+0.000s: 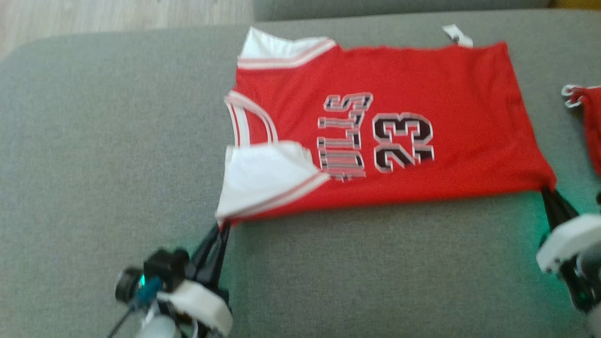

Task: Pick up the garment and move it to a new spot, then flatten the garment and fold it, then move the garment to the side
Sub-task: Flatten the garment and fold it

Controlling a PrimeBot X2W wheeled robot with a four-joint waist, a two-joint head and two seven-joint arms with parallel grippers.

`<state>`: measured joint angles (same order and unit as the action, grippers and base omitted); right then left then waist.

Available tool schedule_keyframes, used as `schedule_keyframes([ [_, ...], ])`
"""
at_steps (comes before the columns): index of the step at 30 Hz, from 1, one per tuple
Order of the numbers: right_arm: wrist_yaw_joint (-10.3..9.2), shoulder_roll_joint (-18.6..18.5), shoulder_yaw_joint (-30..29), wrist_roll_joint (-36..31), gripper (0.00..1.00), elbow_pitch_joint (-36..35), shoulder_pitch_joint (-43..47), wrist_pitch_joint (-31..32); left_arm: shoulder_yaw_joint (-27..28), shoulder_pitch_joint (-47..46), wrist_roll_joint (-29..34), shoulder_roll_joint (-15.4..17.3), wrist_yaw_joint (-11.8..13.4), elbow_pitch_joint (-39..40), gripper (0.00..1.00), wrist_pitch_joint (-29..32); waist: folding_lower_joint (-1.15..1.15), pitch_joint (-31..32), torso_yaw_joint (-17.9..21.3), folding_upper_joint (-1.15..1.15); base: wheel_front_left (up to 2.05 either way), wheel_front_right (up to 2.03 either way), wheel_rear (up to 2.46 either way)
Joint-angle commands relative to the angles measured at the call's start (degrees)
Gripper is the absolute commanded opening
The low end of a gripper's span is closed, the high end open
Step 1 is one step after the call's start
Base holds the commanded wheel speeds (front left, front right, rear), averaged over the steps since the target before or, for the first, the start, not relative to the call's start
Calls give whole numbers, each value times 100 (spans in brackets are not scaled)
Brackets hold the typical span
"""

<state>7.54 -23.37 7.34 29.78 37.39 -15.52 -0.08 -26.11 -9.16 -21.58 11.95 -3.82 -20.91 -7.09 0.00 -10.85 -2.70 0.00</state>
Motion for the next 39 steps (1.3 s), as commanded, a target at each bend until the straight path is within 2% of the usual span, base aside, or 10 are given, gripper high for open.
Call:
schedule_keyframes([
  [1, -5, -260, 48, 36, 0, -185, 154, -50, 159, 34, -30, 150, 64, 228, 0, 7, 0, 151, 33, 0, 0, 0, 0],
  [19, -5, -343, -757, -125, 0, -1589, 2052, 528, -168, 1737, -178, 444, 487, 1905, 0, 768, 0, 570, 166, 0, 0, 0, 0],
  [28, -5, -184, -1041, -326, 0, -1965, 2191, 889, -363, 1611, -233, 504, 353, 1906, 0, 1196, 0, 428, 153, 0, 0, 0, 0],
  [29, -5, -176, -1067, -350, 13, -1994, 2199, 927, -385, 1557, -256, 491, 314, 1852, 0, 1237, 0, 408, 147, 0, 0, 0, 0],
  [30, -5, -171, -1080, -377, 40, -2023, 2203, 968, -411, 1496, -261, 481, 280, 1797, 0, 1271, 0, 384, 147, 0, 0, 0, 0],
  [31, -5, -163, -1099, -399, 84, -2054, 2201, 992, -431, 1436, -255, 470, 261, 1748, 0, 1291, 0, 363, 150, 0, 0, 0, 0],
  [32, -5, -153, -1124, -425, 100, -2085, 2195, 1006, -444, 1387, -253, 457, 256, 1698, 0, 1316, 0, 340, 157, 0, 0, 0, 0],
  [33, -5, -143, -1151, -452, 100, -2115, 2186, 1016, -452, 1342, -264, 438, 250, 1662, 27, 1342, 0, 326, 162, 0, 0, 0, 0],
  [34, -5, -134, -1184, -479, 100, -2155, 2177, 1019, -448, 1304, -285, 420, 254, 1643, 92, 1373, 0, 311, 169, 0, 0, 0, 0],
  [39, -5, -29, -1434, -566, 100, -2556, 2102, 923, -228, 989, -411, 584, 274, 2089, 100, 1634, 0, 183, 254, 0, 0, 0, 0],
])
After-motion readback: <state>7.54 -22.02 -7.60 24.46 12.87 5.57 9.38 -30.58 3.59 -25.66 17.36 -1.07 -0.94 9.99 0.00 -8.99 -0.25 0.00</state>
